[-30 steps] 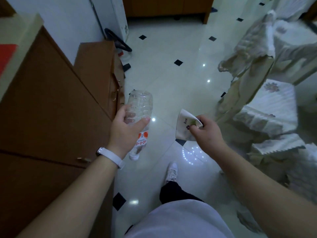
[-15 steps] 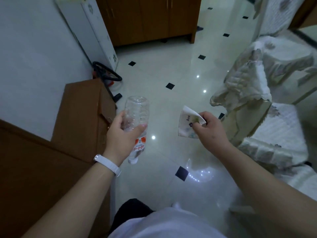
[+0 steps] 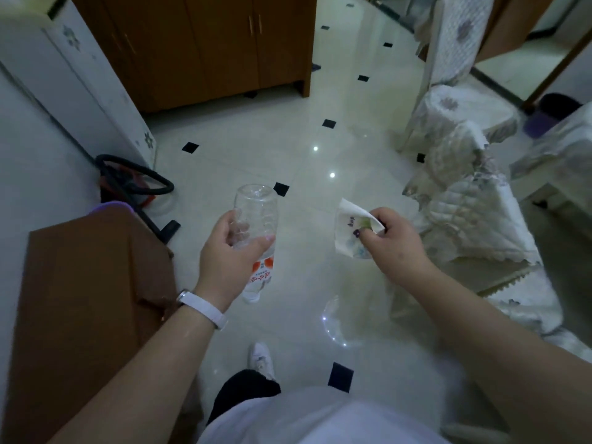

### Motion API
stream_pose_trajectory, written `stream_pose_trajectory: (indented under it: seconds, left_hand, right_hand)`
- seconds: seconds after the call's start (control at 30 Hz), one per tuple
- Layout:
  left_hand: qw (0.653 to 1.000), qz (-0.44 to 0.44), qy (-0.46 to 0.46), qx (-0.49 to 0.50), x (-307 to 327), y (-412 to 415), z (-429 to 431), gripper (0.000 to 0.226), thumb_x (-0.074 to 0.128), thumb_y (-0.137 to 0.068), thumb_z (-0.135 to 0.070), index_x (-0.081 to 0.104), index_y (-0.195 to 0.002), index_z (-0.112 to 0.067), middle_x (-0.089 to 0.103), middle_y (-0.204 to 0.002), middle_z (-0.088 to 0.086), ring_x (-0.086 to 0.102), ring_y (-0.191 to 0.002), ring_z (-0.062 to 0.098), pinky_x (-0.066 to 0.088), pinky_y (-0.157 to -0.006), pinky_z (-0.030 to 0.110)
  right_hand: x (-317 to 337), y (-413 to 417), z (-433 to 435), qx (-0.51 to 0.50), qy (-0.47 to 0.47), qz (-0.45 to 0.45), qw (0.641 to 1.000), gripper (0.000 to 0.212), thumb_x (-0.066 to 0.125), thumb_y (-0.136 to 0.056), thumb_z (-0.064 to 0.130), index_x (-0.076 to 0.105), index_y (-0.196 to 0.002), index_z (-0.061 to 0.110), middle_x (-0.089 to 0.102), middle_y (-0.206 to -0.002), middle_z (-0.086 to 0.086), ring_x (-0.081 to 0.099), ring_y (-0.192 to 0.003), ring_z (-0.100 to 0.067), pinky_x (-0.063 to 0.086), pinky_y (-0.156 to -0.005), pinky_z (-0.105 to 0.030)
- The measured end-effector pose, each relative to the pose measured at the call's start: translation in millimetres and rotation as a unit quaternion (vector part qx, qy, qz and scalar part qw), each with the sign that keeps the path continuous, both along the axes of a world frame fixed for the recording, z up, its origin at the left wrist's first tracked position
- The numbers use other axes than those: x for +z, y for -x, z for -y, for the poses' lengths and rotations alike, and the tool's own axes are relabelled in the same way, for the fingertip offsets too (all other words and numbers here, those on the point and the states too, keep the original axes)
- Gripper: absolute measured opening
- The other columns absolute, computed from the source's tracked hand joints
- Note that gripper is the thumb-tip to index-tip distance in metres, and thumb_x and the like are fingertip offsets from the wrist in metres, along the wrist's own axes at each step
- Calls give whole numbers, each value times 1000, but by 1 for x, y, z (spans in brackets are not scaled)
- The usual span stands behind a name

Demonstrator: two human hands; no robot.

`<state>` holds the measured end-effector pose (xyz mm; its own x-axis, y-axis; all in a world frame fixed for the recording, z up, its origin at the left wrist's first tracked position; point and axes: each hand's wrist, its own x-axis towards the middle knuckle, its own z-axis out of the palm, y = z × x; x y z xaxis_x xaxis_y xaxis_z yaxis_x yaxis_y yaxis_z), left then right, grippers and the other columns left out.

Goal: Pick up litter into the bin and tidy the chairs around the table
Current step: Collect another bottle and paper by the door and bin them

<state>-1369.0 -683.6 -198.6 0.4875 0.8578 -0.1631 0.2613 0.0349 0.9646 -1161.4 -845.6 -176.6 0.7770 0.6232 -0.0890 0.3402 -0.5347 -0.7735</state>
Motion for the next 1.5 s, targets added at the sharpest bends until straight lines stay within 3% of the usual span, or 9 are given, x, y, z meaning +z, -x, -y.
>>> stream_pose_trajectory:
  seconds: [0.2, 0.4, 0.5, 0.6, 0.87, 1.03, 1.17, 1.3, 1.5]
  left_hand:
    - [999, 5, 5, -43, 14, -44, -125, 70, 80, -59, -55, 60, -123, -39, 66, -115, -11, 67, -105, 15, 58, -89, 46]
    - [997, 15, 22, -66, 17, -105, -190, 53, 82, -78, -28, 60, -126, -32, 66, -117, -7, 67, -104, 14, 59, -88, 46]
    - [997, 16, 21, -67, 14, -150, -208, 53, 82, -78, -22, 60, -125, -30, 68, -110, -13, 68, -99, 8, 58, -90, 42]
    - [996, 24, 9, -87, 12, -199, -225, 44, 82, -78, -16, 64, -115, -31, 72, -100, -18, 70, -93, 7, 58, -90, 43]
    - [993, -24, -34, -111, 32, -337, -279, 47, 82, -79, -23, 61, -116, -43, 71, -107, -17, 69, -96, 7, 59, -88, 46]
    - [990, -13, -67, -125, 57, -416, -298, 44, 79, -80, -21, 60, -109, -48, 69, -105, -24, 68, -94, -1, 58, -87, 40]
    - [987, -17, -68, -145, 65, -471, -310, 52, 81, -80, -23, 59, -124, -40, 68, -115, -14, 67, -102, 4, 57, -92, 41]
    - [982, -10, -58, -181, 63, -524, -324, 49, 80, -80, -21, 60, -121, -38, 70, -112, -16, 68, -100, 4, 59, -88, 39]
    - [976, 17, 1, -215, 37, -613, -354, 52, 81, -80, -16, 60, -124, -34, 69, -116, -9, 68, -100, 5, 59, -85, 31]
  right_hand:
    - [22, -33, -96, -50, 3, 28, 998, 4, 61, -85, 18, 61, -83, 22, 60, -67, -4, 51, -58, -16, 38, -52, -26]
    - [17, -74, -155, -81, 5, 12, 997, 7, 61, -86, 19, 60, -81, 24, 61, -69, -4, 48, -55, -11, 36, -49, -22]
    - [8, -109, -179, -100, -11, -2, 995, 8, 59, -88, 19, 60, -82, 24, 62, -72, -4, 51, -58, -13, 39, -52, -27]
    - [-5, -152, -200, -111, -15, -13, 994, 8, 59, -89, 18, 61, -82, 23, 62, -73, -4, 48, -52, -5, 37, -47, -18]
    - [-5, -296, -248, -123, -47, -66, 989, 7, 58, -89, 21, 60, -82, 23, 56, -67, -2, 42, -49, -5, 32, -41, -16]
    - [12, -383, -275, -125, -75, -55, 988, 6, 58, -90, 22, 61, -85, 20, 63, -80, -9, 48, -59, -9, 37, -52, -25]
    - [12, -425, -285, -145, -101, -56, 983, 8, 57, -90, 22, 61, -83, 20, 63, -79, -9, 47, -57, -7, 35, -47, -18]
    - [5, -460, -291, -173, -89, -76, 978, 8, 55, -90, 23, 61, -86, 21, 66, -84, -8, 54, -66, -15, 39, -55, -27]
    - [-3, -519, -302, -222, -47, -67, 972, 3, 59, -89, 22, 61, -86, 23, 65, -80, -5, 58, -68, -20, 42, -57, -29]
